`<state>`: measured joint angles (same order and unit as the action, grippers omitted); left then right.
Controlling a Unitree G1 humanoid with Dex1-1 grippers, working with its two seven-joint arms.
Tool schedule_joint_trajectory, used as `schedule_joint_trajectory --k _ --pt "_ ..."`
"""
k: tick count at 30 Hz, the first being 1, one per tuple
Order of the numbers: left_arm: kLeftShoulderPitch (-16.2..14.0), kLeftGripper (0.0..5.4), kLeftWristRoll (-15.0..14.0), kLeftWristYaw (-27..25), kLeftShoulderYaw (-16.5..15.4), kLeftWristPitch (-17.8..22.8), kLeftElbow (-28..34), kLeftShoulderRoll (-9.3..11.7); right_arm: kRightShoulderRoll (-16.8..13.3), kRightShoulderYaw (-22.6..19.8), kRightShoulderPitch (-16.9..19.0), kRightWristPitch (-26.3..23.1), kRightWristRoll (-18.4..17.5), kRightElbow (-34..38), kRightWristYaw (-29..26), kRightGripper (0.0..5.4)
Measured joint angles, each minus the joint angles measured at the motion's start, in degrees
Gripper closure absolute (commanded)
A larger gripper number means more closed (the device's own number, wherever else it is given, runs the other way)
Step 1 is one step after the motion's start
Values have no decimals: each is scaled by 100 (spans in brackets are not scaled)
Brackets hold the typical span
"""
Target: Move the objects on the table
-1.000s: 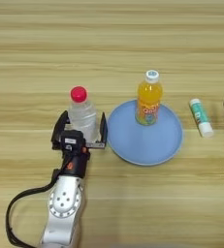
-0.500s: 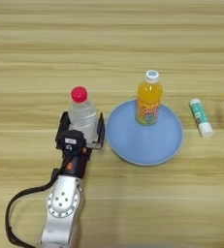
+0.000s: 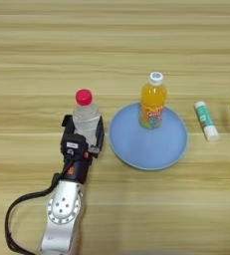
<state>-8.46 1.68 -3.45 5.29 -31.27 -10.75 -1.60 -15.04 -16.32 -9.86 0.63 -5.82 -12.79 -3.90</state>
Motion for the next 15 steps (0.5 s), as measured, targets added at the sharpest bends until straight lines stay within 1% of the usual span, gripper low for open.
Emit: schedule_joint_trajectory --k 2,5,8,10,15 --pt "0 233 0 -10 -2 30 24 8 1 10 0 0 1 0 1 0" --pt "2 234 7 -15 -51 189 209 46 5 25 0 0 3 1 23 0" --pt "39 235 6 -19 -104 385 613 122 18 74 1 0 10 4 95 0" --pt "54 235 4 -39 -92 564 871 122 20 99 1 0 12 11 101 0" --pt "90 235 3 -80 -17 863 1461 115 23 123 2 -1 12 18 111 0"
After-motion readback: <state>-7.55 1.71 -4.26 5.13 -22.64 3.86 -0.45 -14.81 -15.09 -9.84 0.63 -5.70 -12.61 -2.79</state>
